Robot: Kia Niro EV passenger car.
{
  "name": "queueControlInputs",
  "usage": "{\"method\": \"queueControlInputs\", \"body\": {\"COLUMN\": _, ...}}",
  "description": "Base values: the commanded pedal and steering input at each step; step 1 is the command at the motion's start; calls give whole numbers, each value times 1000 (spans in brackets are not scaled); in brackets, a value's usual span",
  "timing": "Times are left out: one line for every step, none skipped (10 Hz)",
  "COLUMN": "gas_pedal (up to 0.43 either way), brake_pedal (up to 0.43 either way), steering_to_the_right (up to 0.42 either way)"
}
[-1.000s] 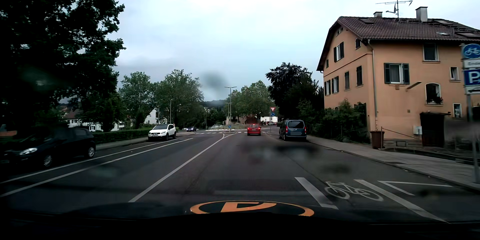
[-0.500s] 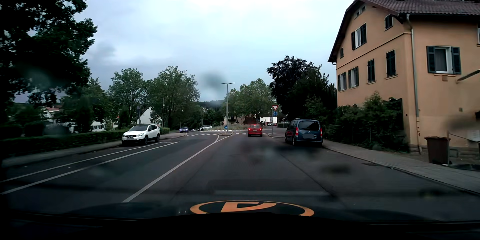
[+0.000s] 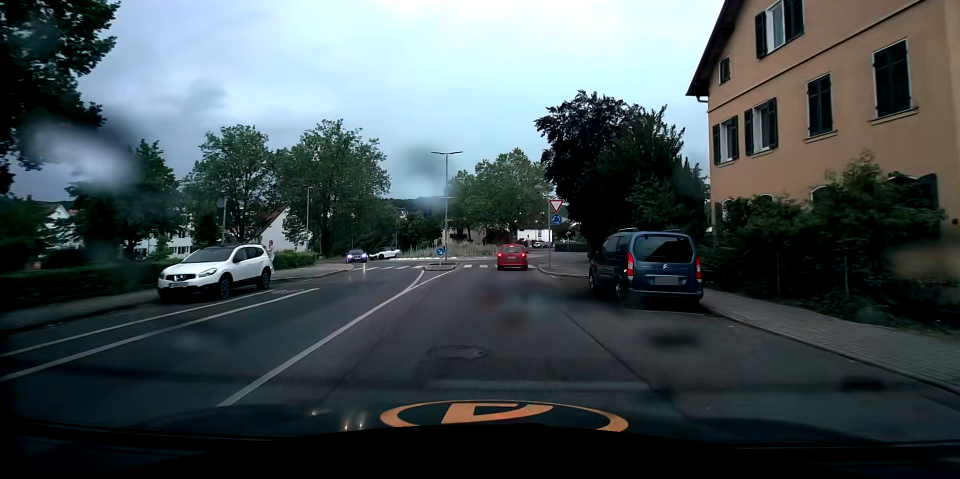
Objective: Follow the waypoints while adhering to traffic rules and regulations
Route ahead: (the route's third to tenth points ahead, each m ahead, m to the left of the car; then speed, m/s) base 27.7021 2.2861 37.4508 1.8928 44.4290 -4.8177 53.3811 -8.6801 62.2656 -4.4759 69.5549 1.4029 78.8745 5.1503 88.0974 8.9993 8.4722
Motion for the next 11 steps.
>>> {"method": "queueControlInputs", "body": {"gas_pedal": 0, "brake_pedal": 0, "steering_to_the_right": 8}}
{"method": "queueControlInputs", "body": {"gas_pedal": 0, "brake_pedal": 0, "steering_to_the_right": 8}}
{"method": "queueControlInputs", "body": {"gas_pedal": 0, "brake_pedal": 0, "steering_to_the_right": 8}}
{"method": "queueControlInputs", "body": {"gas_pedal": 0, "brake_pedal": 0, "steering_to_the_right": 8}}
{"method": "queueControlInputs", "body": {"gas_pedal": 0, "brake_pedal": 0, "steering_to_the_right": 8}}
{"method": "queueControlInputs", "body": {"gas_pedal": 0, "brake_pedal": 0, "steering_to_the_right": 8}}
{"method": "queueControlInputs", "body": {"gas_pedal": 0, "brake_pedal": 0, "steering_to_the_right": 6}}
{"method": "queueControlInputs", "body": {"gas_pedal": 0, "brake_pedal": 0, "steering_to_the_right": 3}}
{"method": "queueControlInputs", "body": {"gas_pedal": 0, "brake_pedal": 0, "steering_to_the_right": 3}}
{"method": "queueControlInputs", "body": {"gas_pedal": 0, "brake_pedal": 0, "steering_to_the_right": 4}}
{"method": "queueControlInputs", "body": {"gas_pedal": 0, "brake_pedal": 0, "steering_to_the_right": 4}}
